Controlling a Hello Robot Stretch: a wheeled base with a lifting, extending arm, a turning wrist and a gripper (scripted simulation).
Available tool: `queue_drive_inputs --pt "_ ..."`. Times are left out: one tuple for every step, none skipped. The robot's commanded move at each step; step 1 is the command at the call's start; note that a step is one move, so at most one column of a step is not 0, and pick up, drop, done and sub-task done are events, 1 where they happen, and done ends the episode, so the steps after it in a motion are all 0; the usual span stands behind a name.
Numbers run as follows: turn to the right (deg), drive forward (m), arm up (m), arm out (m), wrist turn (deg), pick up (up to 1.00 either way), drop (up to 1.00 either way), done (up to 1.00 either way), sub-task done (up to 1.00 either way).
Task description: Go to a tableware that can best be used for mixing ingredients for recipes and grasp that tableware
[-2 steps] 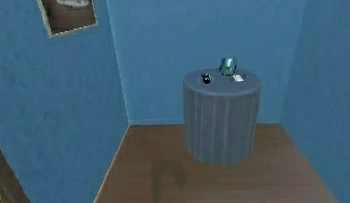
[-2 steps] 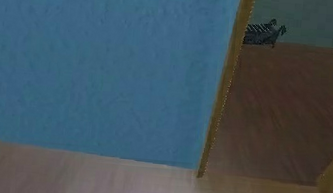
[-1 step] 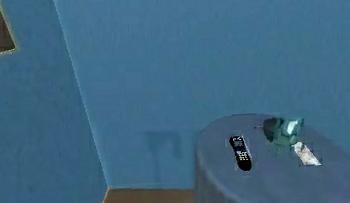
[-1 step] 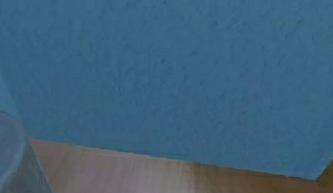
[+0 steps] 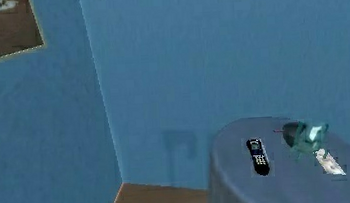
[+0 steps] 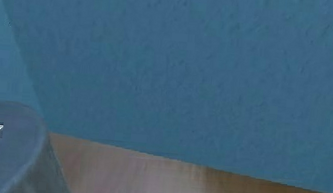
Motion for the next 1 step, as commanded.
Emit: queue_drive_inputs --pt "-3.0 0.0 0.0 0.0 0.0 0.0 0.0 0.0 0.0"
